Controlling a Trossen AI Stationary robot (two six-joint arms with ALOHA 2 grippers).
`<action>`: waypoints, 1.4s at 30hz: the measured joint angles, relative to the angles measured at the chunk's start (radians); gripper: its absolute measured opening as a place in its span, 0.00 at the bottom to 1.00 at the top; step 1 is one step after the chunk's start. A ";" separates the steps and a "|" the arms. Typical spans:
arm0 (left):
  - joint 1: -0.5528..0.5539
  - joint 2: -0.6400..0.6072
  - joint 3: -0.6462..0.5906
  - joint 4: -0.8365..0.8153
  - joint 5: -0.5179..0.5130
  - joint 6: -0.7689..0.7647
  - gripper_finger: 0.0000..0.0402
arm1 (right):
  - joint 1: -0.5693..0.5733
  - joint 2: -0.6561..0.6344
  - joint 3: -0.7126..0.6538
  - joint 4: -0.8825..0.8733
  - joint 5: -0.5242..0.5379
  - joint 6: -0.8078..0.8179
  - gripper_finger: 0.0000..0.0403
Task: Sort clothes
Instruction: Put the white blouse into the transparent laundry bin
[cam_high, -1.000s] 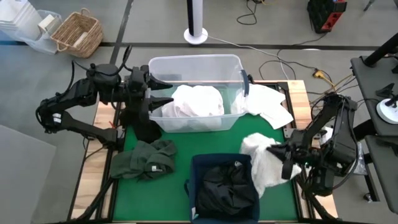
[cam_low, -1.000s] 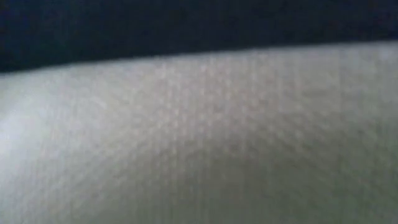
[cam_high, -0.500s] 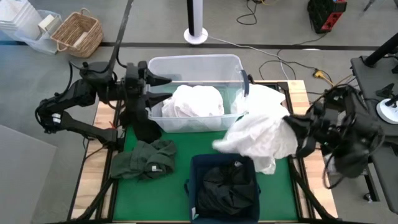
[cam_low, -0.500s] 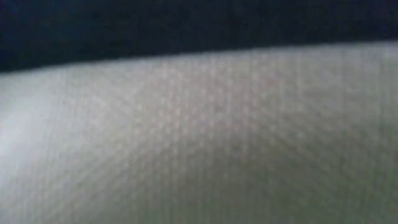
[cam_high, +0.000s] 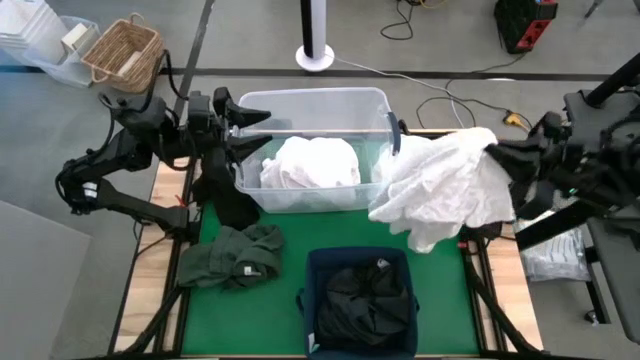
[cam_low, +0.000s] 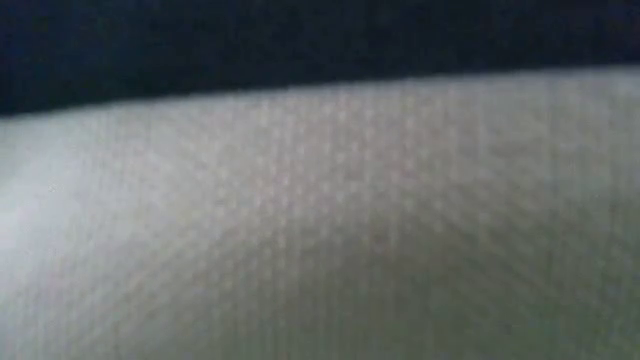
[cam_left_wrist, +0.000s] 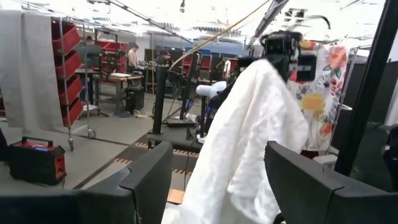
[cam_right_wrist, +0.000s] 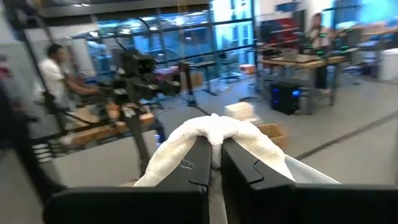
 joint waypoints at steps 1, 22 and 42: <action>0.001 0.000 0.000 0.000 0.000 0.000 0.58 | 0.000 0.000 0.014 0.053 -0.032 -0.059 0.02; 0.000 0.001 0.000 0.049 -0.026 0.051 0.58 | -0.143 0.031 0.055 0.615 -0.622 -0.606 0.02; 0.000 0.002 0.000 0.093 -0.026 0.052 0.58 | -0.572 0.305 0.085 0.571 -0.826 -0.481 0.02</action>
